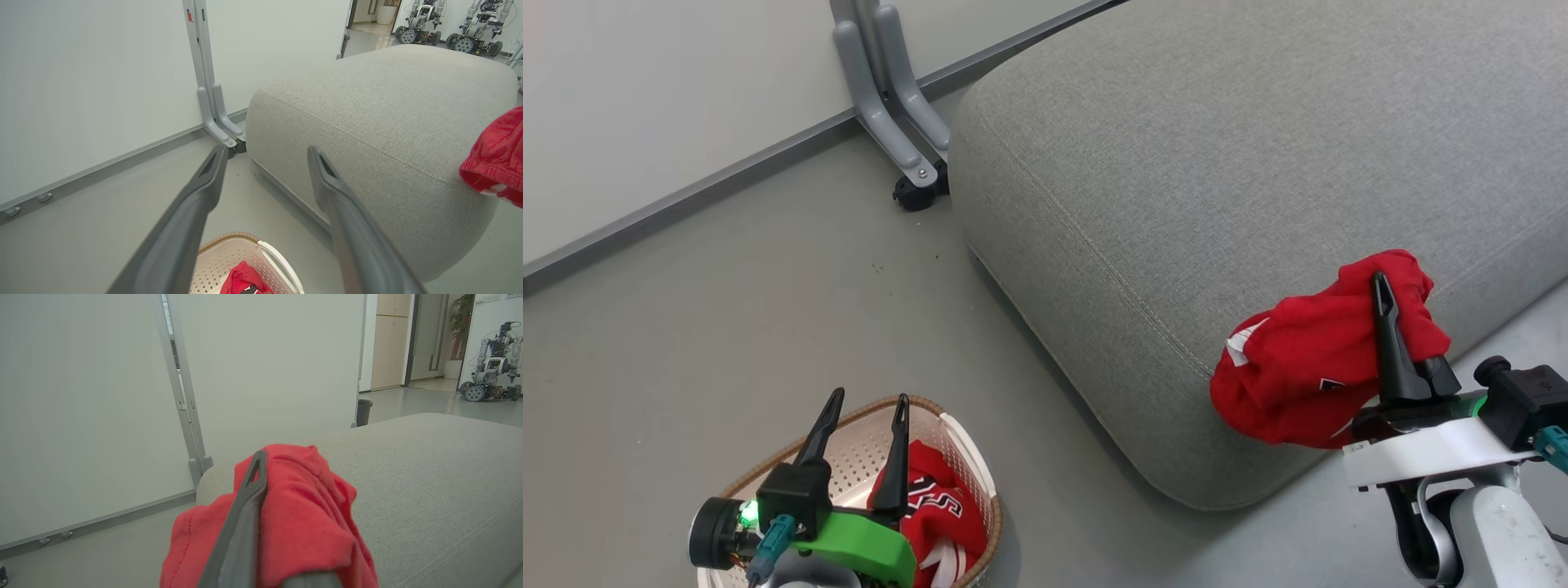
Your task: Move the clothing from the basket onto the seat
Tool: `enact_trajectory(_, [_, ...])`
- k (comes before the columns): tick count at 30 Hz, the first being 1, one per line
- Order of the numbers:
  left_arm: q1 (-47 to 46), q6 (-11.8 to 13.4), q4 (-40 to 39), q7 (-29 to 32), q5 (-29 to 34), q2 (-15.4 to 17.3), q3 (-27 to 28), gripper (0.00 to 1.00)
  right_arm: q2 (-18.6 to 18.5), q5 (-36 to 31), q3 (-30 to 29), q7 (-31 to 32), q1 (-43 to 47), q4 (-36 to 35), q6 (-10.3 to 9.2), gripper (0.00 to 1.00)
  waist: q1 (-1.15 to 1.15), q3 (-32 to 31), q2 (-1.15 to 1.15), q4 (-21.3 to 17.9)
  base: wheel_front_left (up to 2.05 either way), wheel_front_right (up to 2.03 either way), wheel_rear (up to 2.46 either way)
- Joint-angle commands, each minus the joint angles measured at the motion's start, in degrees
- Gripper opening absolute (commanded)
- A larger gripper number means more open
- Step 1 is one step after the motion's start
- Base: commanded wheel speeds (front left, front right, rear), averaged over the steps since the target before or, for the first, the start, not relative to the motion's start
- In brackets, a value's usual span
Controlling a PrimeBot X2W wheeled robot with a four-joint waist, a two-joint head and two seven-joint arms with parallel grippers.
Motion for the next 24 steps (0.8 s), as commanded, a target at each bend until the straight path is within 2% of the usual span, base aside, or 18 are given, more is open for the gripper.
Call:
enact_trajectory(1, [-1.1, -0.3, 0.4, 0.0, 0.7, 0.2, 0.3, 1.00, 0.2, -0.5, -0.3, -0.2, 0.7, -0.6, -0.02, 0.00, 0.00, 1.1, 0.00, -0.9, 0.00, 0.00, 0.00])
enact_trajectory(15, [0.8, -1.1, 0.1, 0.0, 1.2, 0.2, 0.7, 1.00, 1.0, -1.3, -1.4, -0.2, -0.4, 0.8, -0.02, 0.00, 0.00, 1.5, 0.00, -1.2, 0.00, 0.00, 0.00])
enact_trajectory(19, [1.0, -1.2, -0.7, 0.0, 1.9, 0.2, 0.1, 1.00, -1.1, -2.5, -1.4, -0.2, -2.9, 0.5, -0.02, 0.00, 0.00, 3.1, 0.00, -0.5, 0.00, 0.00, 0.00])
enact_trajectory(24, [-1.9, -1.5, -1.1, 0.0, 3.7, 0.7, 0.3, 1.00, -3.3, -2.1, -3.9, -0.2, -9.9, 0.9, -0.02, 0.00, 0.00, 8.4, 0.00, 1.7, 0.00, 0.00, 0.00])
